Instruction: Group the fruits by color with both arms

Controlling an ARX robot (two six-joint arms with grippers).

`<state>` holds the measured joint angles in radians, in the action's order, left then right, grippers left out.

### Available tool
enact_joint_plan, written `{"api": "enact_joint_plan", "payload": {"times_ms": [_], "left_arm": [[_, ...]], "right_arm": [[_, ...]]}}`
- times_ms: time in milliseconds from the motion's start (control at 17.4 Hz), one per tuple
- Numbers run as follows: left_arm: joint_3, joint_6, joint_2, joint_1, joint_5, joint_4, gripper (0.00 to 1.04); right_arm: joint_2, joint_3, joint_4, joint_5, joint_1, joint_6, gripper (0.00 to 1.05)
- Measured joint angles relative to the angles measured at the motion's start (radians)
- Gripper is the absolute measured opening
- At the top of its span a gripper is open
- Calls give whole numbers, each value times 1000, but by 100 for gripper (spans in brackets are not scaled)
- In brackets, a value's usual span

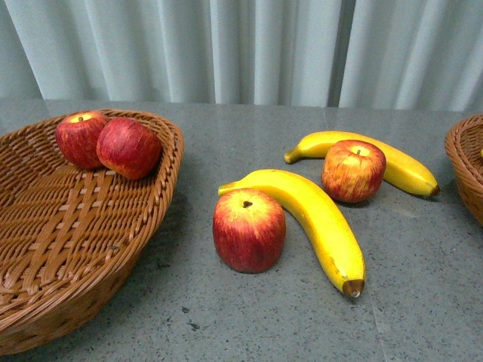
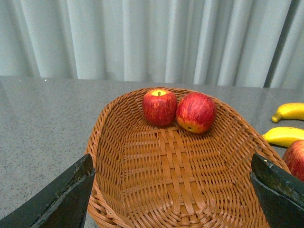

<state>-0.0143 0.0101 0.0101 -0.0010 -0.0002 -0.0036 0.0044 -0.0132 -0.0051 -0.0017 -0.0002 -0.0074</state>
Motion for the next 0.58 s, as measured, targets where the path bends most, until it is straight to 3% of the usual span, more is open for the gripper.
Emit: {"api": "enact_joint_plan", "payload": {"times_ms": [575], "left_arm": [[0,0,0,0,0,0,98]], "right_arm": [[0,0,0,0,0,0,98]]}}
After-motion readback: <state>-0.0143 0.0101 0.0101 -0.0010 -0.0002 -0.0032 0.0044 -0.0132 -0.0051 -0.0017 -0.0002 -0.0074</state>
